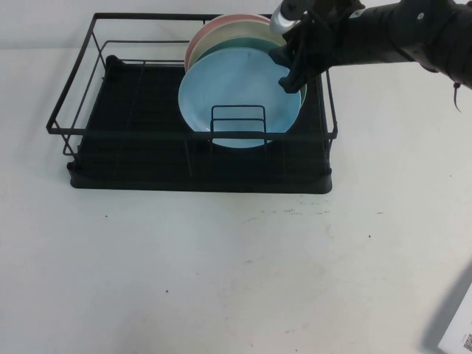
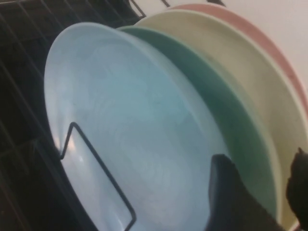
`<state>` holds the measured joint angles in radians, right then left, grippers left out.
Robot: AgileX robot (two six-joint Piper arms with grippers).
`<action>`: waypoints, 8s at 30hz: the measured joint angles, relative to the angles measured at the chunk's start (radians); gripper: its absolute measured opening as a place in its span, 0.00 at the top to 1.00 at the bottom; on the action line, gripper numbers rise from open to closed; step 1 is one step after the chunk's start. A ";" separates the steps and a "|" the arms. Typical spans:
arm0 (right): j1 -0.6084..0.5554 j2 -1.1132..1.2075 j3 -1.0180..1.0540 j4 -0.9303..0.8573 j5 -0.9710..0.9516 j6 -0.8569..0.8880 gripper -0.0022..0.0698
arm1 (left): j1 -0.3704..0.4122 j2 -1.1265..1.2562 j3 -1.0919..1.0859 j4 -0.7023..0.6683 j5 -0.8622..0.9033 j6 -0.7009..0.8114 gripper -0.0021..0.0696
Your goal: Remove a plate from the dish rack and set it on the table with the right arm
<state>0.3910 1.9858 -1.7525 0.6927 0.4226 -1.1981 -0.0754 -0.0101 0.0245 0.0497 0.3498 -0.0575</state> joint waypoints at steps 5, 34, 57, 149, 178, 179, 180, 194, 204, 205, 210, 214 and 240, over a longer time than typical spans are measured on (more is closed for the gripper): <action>0.000 0.035 -0.027 0.000 0.038 0.000 0.62 | 0.000 0.000 0.000 0.000 0.000 0.000 0.98; 0.000 0.086 -0.031 0.000 -0.011 -0.021 0.62 | 0.000 0.000 0.000 0.000 0.000 0.000 0.98; 0.000 0.101 -0.031 0.035 -0.034 -0.025 0.63 | 0.000 0.000 0.000 0.000 0.000 0.000 0.98; 0.105 -0.574 0.689 0.128 0.301 0.927 0.87 | 0.000 0.000 0.000 0.000 0.000 0.000 0.98; 0.128 -0.161 0.687 0.287 0.088 0.924 0.87 | 0.000 0.000 0.000 0.000 0.000 0.000 0.98; 0.126 -0.154 0.685 0.290 0.088 0.926 0.87 | 0.000 0.000 0.000 0.000 0.000 0.000 0.98; 0.126 -0.149 0.685 0.294 0.088 0.926 0.87 | 0.000 0.000 0.000 0.000 0.000 0.000 0.98; 0.122 -0.126 0.684 0.249 0.083 0.926 0.65 | 0.000 0.000 0.000 0.000 0.000 0.000 0.98; 0.122 -0.152 0.684 0.131 0.065 0.942 0.53 | 0.000 0.000 0.000 0.000 0.000 0.000 0.98; 0.122 -0.166 0.684 0.103 0.065 0.947 0.53 | 0.000 0.000 0.000 0.000 0.000 0.000 0.98; 0.122 -0.300 0.684 -0.039 0.099 0.983 0.53 | 0.000 0.000 0.000 0.000 0.000 0.000 0.98; 0.122 -0.446 0.684 -0.103 0.203 0.994 0.72 | 0.000 0.000 0.000 0.000 0.000 0.000 0.98; 0.122 -0.918 0.687 -0.247 0.811 0.806 1.00 | 0.000 0.000 0.000 0.000 0.000 0.000 0.98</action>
<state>0.5133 1.0677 -1.0658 0.4455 1.2335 -0.3924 -0.0754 -0.0101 0.0245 0.0497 0.3498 -0.0575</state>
